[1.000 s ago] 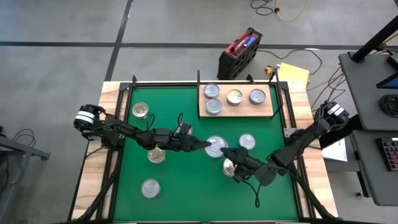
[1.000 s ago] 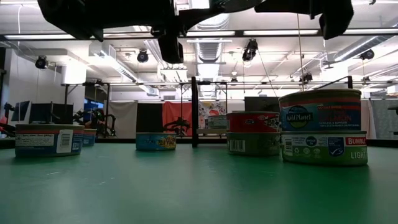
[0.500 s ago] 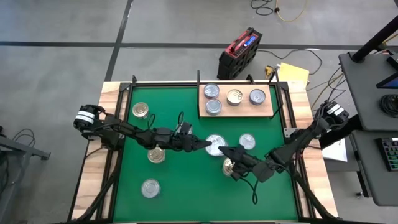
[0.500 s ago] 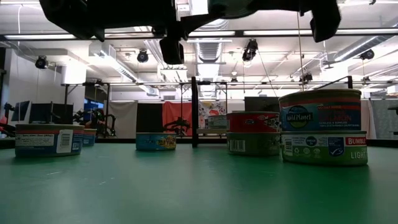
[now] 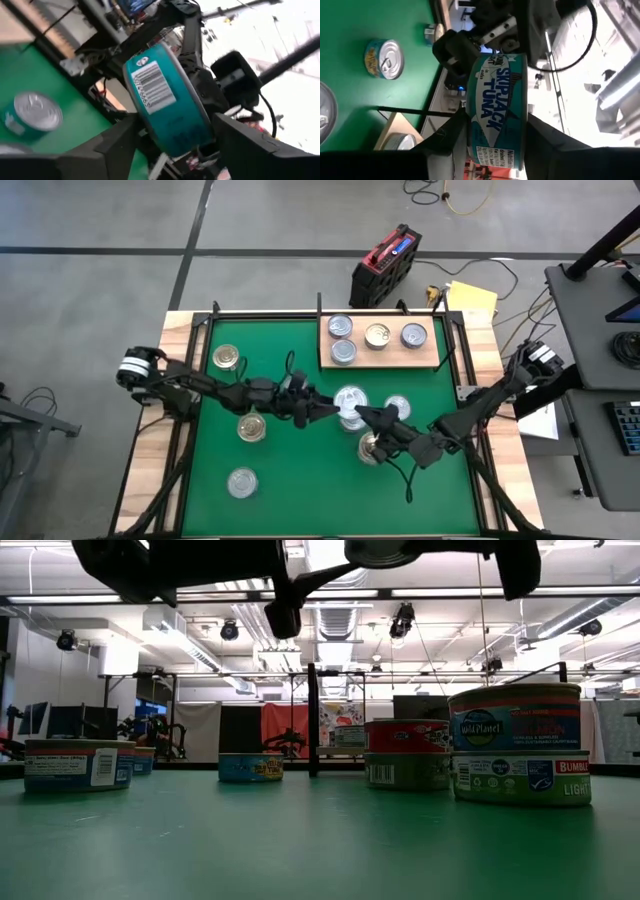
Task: Stack canned seafood by type on shelf
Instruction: Put the green/blue tuna can on the shelf
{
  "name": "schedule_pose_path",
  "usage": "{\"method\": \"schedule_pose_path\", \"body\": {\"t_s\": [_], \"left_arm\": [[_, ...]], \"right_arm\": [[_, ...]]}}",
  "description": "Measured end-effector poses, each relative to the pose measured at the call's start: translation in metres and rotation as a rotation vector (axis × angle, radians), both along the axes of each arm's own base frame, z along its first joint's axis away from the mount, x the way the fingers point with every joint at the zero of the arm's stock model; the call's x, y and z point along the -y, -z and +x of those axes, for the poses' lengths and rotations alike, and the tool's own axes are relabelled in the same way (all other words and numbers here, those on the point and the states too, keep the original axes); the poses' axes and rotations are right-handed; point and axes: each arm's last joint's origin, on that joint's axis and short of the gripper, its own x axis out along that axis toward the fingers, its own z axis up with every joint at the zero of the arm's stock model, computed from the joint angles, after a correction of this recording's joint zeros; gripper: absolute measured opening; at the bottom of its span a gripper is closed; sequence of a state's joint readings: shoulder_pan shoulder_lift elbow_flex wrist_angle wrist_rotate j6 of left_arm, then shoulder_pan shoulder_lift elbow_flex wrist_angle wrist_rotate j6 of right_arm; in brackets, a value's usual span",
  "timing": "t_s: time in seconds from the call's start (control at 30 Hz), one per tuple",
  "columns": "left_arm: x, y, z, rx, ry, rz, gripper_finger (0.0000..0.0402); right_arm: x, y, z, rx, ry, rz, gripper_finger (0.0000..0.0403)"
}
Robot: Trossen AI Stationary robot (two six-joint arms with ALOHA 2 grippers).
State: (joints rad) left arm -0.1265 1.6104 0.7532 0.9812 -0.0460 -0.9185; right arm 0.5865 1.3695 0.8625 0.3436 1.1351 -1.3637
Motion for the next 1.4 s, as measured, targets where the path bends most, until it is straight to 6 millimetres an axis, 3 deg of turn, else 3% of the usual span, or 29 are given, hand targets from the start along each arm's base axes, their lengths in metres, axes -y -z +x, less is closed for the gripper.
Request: {"method": "schedule_pose_path", "body": {"t_s": [0.2,0.4,0.7,0.87,1.07,1.4], "left_arm": [[-0.011,-0.011,-0.005,0.050,0.094,0.232,0.0270],[-0.019,-0.028,-0.021,-0.005,0.022,0.463,0.0269],[-0.022,-0.048,-0.058,-0.246,-0.214,0.857,0.0266],[-0.024,-0.043,-0.065,-0.374,-0.270,0.990,0.0266],[-0.025,-0.026,-0.061,-0.506,-0.262,1.080,0.0266],[-0.024,-0.022,-0.052,-0.483,-0.273,1.157,0.0266]], "right_arm": [[0.014,-0.028,-0.019,0.143,0.025,0.198,0.0129],[0.044,-0.048,-0.043,0.264,0.007,0.576,0.0129],[0.088,-0.027,-0.060,0.276,0.298,1.045,0.0129],[0.100,-0.007,-0.059,0.188,0.468,1.106,0.0129],[0.109,0.005,-0.063,0.109,0.639,1.055,0.0129],[0.121,0.023,-0.058,-0.054,0.839,0.910,0.0129]]}}
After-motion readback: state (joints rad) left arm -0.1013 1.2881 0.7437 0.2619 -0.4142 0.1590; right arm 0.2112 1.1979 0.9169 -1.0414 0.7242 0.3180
